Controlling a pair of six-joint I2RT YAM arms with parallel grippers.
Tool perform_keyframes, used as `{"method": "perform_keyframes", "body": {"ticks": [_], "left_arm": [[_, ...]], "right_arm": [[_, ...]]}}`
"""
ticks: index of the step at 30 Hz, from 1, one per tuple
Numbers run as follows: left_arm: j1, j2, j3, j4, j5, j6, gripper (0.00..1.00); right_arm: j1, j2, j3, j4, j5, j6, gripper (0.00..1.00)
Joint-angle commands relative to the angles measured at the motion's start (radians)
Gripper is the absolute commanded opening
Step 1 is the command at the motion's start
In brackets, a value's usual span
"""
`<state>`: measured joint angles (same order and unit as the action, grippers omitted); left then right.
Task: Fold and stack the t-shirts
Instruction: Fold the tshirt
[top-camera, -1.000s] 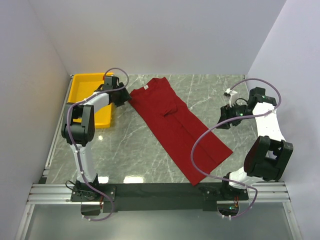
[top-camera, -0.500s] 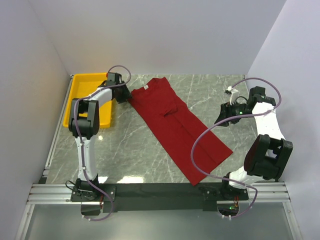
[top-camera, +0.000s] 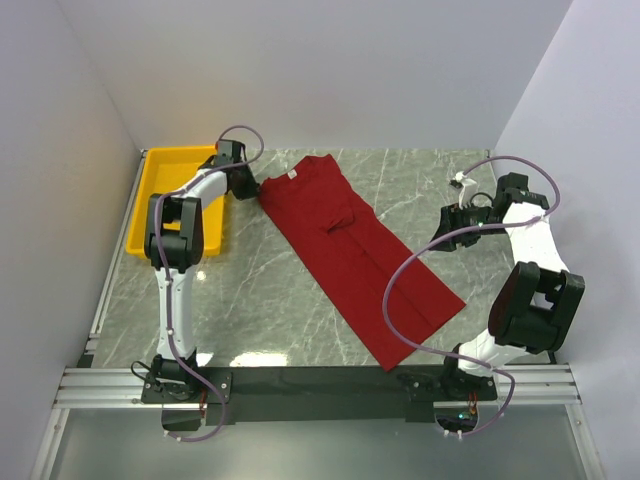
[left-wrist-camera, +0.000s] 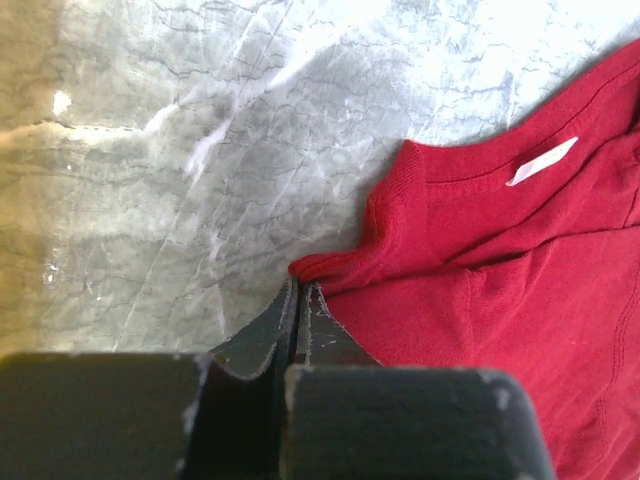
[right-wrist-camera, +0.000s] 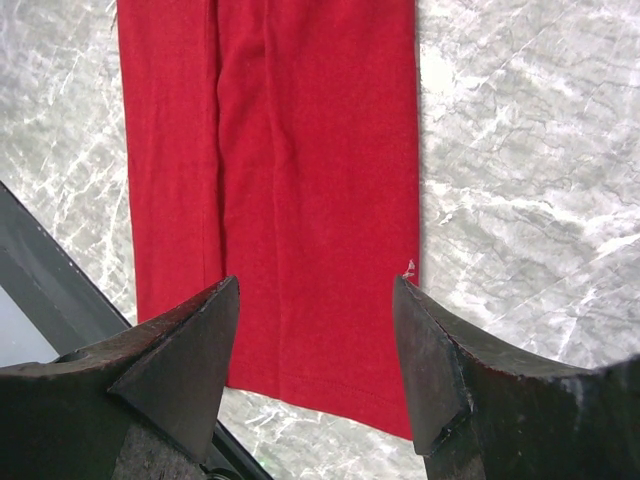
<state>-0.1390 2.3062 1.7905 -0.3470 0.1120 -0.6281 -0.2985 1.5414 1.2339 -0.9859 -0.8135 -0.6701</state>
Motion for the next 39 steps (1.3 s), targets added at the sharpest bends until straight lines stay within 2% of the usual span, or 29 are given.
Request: {"method": "perform_keyframes", "body": {"ticks": [1,8,18,21,22,25,32,35,38,39], "left_arm": [[0.018,0.007,0.037,-0.015,-0.047,0.011,0.01],[0.041,0.016,0.102,-0.036,-0.109,0.004,0.01],[0.065,0.133,0.312,-0.113,-0.109,0.008,0.01],[0.068,0.151,0.357,-0.126,-0.101,0.011,0.16],[0.068,0.150,0.363,-0.124,-0.092,0.010,0.28],[0.068,0.125,0.368,-0.109,-0.080,0.004,0.39],[0.065,-0.020,0.313,-0.055,-0.049,-0.005,0.43],[0.053,-0.129,0.227,0.002,-0.014,0.016,0.50],[0.027,-0.232,0.160,0.049,0.017,0.037,0.55],[0.023,-0.258,0.141,0.057,0.024,0.045,0.56]], "right_arm": [[0.004,0.011,0.019,0.027,-0.019,0.015,0.69],[0.004,0.019,0.015,0.039,-0.013,0.024,0.69],[0.004,0.025,0.006,0.047,0.017,0.014,0.69],[0.010,0.023,0.007,0.029,0.039,-0.028,0.69],[0.012,0.020,0.006,0.026,0.059,-0.037,0.69],[0.018,0.005,-0.005,0.026,0.089,-0.066,0.69],[0.041,-0.035,-0.033,0.015,0.109,-0.126,0.69],[0.071,-0.066,-0.068,-0.006,0.126,-0.241,0.70],[0.085,-0.098,-0.108,-0.049,0.117,-0.434,0.70],[0.085,-0.107,-0.123,-0.089,0.113,-0.562,0.70]]}}
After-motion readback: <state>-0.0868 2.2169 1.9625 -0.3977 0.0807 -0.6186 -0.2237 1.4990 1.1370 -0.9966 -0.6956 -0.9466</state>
